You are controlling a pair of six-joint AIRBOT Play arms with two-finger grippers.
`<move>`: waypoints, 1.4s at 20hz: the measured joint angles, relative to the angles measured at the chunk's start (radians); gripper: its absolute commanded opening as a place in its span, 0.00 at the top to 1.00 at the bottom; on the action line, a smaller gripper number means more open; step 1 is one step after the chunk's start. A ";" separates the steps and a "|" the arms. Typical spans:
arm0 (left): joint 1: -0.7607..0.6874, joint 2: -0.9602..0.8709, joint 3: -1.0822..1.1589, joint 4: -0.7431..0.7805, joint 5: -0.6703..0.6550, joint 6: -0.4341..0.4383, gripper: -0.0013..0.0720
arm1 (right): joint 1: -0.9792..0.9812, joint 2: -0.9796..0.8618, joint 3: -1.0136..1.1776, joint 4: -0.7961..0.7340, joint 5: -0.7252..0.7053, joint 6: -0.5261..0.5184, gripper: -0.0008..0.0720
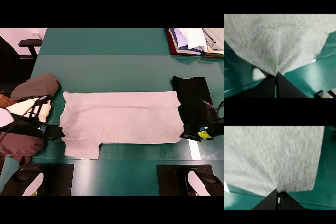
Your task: Fold the shirts.
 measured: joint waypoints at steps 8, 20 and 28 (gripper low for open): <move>0.000 -0.136 0.163 0.060 0.167 0.037 0.95 | 0.113 -0.297 0.327 -0.031 -0.063 0.025 0.98; 0.002 -0.530 0.396 0.117 0.402 0.066 0.84 | 0.056 -0.793 0.761 0.153 -0.062 -0.041 0.27; -0.051 -0.546 0.436 0.008 0.353 0.071 0.95 | -0.111 -0.766 0.566 0.175 -0.066 -0.110 0.27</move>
